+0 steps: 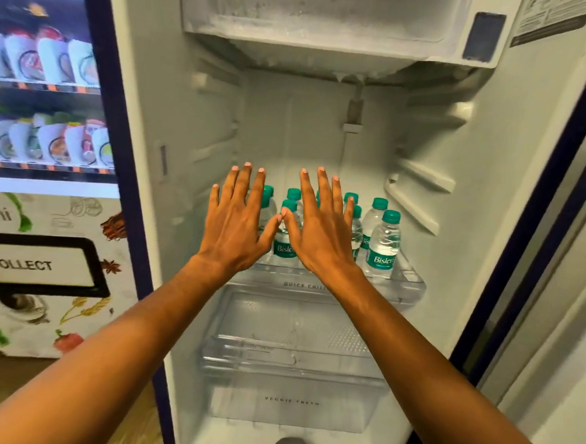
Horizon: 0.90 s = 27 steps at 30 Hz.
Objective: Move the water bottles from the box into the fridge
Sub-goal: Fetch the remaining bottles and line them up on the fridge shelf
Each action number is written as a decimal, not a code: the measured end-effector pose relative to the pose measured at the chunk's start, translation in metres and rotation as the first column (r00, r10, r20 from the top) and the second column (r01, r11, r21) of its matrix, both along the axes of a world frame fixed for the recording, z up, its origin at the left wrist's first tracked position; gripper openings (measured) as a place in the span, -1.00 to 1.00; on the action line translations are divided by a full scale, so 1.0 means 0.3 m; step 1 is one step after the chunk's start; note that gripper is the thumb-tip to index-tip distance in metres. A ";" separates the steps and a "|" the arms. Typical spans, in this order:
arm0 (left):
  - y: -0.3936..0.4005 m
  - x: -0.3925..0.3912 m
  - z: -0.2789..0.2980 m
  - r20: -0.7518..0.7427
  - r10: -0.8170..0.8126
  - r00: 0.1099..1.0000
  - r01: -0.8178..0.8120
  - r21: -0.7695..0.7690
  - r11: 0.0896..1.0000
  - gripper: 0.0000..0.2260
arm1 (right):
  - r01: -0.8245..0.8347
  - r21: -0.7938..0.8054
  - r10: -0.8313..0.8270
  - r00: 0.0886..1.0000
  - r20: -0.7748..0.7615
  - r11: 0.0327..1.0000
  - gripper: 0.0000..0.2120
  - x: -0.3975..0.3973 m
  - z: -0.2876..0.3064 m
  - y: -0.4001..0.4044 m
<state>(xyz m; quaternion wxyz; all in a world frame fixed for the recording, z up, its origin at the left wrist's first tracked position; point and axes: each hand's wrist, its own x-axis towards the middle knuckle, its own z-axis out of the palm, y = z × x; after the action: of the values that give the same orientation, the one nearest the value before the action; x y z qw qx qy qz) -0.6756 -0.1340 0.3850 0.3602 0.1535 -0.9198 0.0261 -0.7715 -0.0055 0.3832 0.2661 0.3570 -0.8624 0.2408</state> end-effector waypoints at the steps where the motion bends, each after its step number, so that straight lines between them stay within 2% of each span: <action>1: -0.006 0.028 -0.034 -0.009 -0.005 1.000 0.005 0.016 1.000 -0.27 | -0.016 -0.006 0.016 1.000 -0.005 1.000 -0.31 0.024 -0.030 -0.010; 8: -0.022 0.177 -0.321 0.011 -0.023 1.000 0.021 0.154 0.988 -0.30 | -0.100 0.042 0.100 0.995 0.009 0.994 -0.29 0.158 -0.286 -0.027; 13: 0.003 0.259 -0.495 0.044 -0.067 0.997 0.059 0.164 0.985 -0.35 | -0.150 0.043 0.147 0.987 0.058 0.988 -0.31 0.227 -0.470 -0.012; 18: 0.045 0.354 -0.656 0.037 -0.097 0.995 0.086 0.233 0.969 -0.35 | -0.233 0.033 0.232 0.972 0.027 0.972 -0.31 0.325 -0.603 -0.016; 22: 0.067 0.449 -0.765 0.099 -0.048 0.994 0.017 0.292 0.956 -0.38 | -0.242 0.061 0.230 0.960 0.162 0.968 -0.30 0.403 -0.754 -0.039; 27: 0.063 0.613 -0.937 0.239 0.048 0.970 -0.128 0.334 0.934 -0.39 | -0.306 0.178 0.247 0.924 0.292 0.935 -0.29 0.537 -0.925 -0.078</action>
<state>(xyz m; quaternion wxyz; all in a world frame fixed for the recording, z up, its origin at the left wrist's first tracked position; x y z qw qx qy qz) -0.4918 -0.1151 0.1039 0.2186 0.2517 -0.9372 -0.1027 -0.6103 -0.0288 0.1058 0.0702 0.4677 -0.8520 0.2244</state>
